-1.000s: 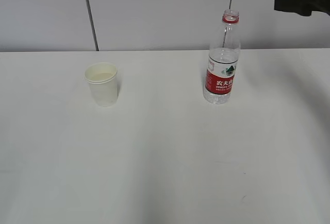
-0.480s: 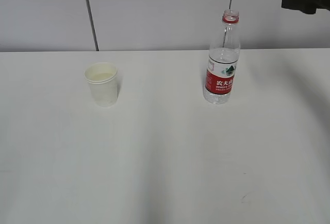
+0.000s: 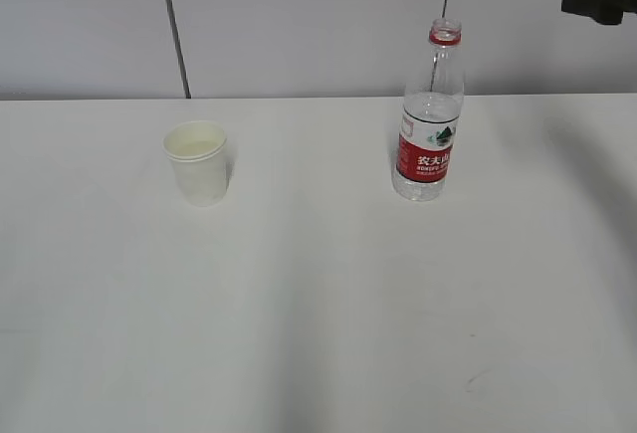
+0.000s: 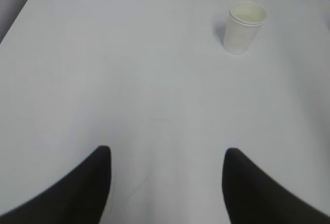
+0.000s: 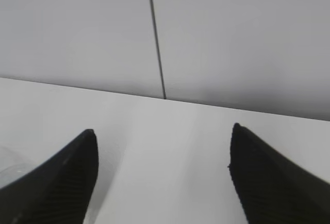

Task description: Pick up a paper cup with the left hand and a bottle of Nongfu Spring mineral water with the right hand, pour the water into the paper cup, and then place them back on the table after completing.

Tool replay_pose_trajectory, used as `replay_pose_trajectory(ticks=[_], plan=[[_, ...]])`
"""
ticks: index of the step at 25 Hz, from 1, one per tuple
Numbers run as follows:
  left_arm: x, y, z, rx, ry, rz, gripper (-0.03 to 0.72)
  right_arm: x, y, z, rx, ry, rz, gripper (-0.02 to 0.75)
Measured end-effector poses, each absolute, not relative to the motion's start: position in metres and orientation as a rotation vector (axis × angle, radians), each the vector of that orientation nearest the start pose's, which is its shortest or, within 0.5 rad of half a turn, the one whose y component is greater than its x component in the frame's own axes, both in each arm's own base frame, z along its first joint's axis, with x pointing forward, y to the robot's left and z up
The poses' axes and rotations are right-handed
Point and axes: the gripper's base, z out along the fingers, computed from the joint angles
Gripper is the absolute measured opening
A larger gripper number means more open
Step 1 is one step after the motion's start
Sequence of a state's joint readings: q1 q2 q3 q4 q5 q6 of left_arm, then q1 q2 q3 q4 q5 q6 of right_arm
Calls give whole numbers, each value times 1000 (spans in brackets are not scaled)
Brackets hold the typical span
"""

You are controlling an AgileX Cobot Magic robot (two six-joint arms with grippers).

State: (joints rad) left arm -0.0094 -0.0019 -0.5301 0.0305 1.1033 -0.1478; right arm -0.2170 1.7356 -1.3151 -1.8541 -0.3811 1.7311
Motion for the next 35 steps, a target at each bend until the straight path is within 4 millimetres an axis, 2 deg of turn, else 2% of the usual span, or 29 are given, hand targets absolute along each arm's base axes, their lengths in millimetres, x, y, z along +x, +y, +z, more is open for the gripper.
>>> replay_pose_trajectory(ticks=[13, 19, 25, 35], plan=[[-11, 3, 282, -145, 2050, -61, 419, 405, -42, 280, -74, 1985, -158, 587], [-11, 3, 282, -145, 2050, -61, 412, 395, -30, 276, -19, 2017, -254, 587], [-11, 3, 282, -145, 2050, -61, 396, 365, -23, 297, 22, 2026, -277, 587], [-11, 3, 282, -145, 2050, -61, 382, 284, -21, 346, 173, 2136, -357, 587]])
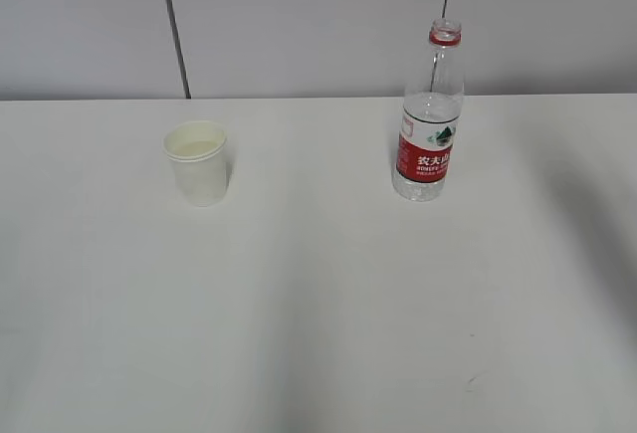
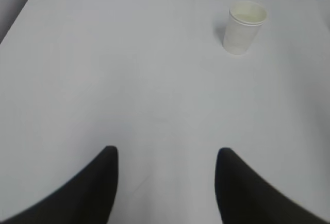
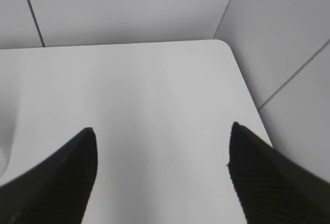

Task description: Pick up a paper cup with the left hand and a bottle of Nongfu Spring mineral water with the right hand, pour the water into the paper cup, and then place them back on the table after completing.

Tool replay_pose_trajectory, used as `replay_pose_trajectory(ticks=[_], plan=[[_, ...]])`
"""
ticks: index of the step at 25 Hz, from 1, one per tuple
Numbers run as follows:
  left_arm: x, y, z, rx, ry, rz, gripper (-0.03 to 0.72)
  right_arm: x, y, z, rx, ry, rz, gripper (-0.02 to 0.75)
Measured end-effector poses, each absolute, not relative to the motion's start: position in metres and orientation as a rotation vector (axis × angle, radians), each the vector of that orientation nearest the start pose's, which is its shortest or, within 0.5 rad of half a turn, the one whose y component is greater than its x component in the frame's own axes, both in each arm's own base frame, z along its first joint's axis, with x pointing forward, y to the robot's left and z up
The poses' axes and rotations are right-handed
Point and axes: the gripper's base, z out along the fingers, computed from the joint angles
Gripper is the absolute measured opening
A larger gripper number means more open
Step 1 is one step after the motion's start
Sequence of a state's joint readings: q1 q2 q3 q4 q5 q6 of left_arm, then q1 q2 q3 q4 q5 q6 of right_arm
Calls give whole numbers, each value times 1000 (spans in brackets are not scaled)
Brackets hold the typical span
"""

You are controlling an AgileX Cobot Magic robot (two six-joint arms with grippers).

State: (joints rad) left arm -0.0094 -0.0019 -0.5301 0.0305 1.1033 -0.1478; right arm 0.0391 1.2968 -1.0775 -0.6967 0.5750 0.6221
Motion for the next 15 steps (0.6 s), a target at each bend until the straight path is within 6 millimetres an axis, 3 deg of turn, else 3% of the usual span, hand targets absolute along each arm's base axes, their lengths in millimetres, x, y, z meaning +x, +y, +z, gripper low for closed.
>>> replay_pose_trajectory(ticks=[8, 15], plan=[[-11, 3, 282, -145, 2050, -61, 363, 207, -18, 374, 167, 2323, -290, 587], [-11, 3, 282, -145, 2050, -61, 356, 141, -12, 396, 84, 2333, -200, 587]])
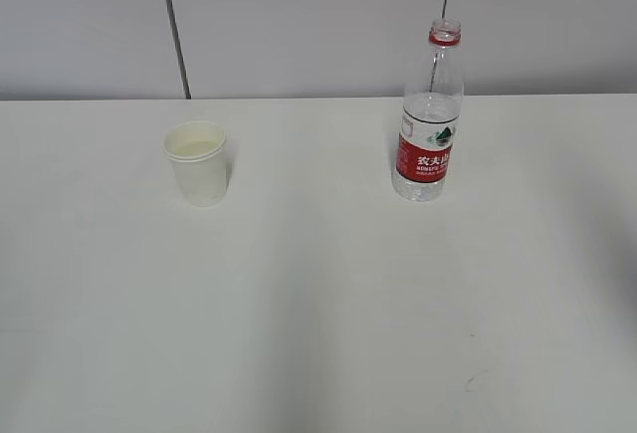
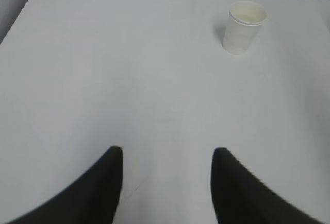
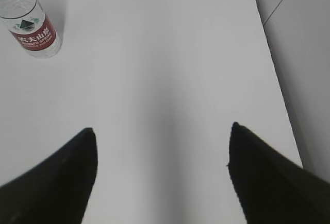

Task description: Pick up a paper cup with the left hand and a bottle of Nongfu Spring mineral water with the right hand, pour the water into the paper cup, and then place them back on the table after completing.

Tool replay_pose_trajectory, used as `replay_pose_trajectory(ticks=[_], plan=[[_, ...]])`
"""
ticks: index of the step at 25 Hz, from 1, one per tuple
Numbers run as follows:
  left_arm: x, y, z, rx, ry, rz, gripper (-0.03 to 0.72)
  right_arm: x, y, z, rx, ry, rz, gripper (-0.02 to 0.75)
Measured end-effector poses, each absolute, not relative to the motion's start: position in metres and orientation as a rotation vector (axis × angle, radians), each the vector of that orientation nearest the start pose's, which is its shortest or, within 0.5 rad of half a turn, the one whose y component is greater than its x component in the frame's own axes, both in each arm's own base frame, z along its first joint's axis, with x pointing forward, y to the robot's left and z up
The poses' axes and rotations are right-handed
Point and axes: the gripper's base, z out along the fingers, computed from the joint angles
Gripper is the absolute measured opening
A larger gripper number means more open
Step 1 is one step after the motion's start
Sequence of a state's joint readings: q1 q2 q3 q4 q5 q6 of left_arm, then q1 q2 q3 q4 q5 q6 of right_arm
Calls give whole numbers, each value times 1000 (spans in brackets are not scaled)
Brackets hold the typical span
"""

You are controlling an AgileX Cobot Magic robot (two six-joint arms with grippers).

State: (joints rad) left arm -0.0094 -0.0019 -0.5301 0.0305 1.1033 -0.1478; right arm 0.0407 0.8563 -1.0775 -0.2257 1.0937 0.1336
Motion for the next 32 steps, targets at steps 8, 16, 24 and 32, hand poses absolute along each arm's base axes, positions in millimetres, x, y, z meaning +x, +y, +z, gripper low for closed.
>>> replay_pose_trajectory(ticks=[8, 16, 24, 32], plan=[[-11, 3, 282, -145, 2050, -61, 334, 80, -6, 399, 82, 2243, -64, 587], [-11, 3, 282, -145, 2050, -61, 314, 21, -8, 375, 82, 2114, -39, 587], [-11, 3, 282, -145, 2050, -61, 300, -10, -9, 332, 26, 2021, -63, 587], [-11, 3, 282, -145, 2050, -61, 300, -18, -9, 295, 13, 1998, -72, 587]])
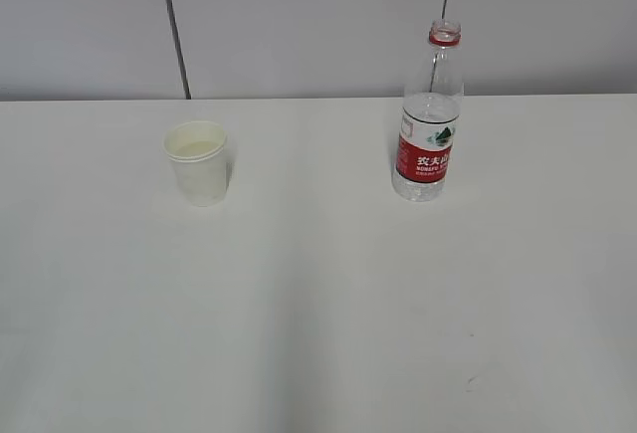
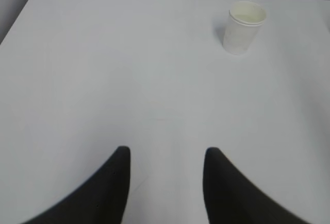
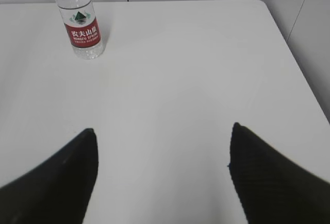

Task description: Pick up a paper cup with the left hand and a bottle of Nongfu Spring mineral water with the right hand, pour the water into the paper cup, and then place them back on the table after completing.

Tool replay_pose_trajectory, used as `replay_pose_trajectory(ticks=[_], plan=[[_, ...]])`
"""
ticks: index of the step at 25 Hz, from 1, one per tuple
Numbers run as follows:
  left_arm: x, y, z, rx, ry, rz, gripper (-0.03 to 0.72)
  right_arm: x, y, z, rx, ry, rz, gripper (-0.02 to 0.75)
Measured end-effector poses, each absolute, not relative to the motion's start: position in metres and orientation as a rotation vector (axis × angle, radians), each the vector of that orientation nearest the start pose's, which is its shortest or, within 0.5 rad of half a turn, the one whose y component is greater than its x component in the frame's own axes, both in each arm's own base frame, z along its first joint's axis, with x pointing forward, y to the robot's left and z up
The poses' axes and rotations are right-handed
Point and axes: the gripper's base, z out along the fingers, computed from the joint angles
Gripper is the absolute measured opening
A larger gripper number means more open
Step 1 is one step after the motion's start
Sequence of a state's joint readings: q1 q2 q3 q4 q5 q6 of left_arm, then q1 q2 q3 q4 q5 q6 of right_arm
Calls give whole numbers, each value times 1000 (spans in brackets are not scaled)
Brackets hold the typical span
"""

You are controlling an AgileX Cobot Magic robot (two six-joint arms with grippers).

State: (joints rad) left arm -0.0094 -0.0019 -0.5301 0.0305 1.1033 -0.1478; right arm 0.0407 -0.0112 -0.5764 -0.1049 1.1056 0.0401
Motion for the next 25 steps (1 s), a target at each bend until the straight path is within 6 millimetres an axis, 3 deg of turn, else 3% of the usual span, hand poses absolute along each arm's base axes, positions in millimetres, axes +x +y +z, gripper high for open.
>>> replay_pose_trajectory(ticks=[10, 25], plan=[[-11, 3, 282, -145, 2050, -61, 280, -11, -7, 271, -53, 2100, -80, 587], [-11, 3, 282, -145, 2050, -61, 258, -11, -2, 270, -83, 2108, -28, 587]])
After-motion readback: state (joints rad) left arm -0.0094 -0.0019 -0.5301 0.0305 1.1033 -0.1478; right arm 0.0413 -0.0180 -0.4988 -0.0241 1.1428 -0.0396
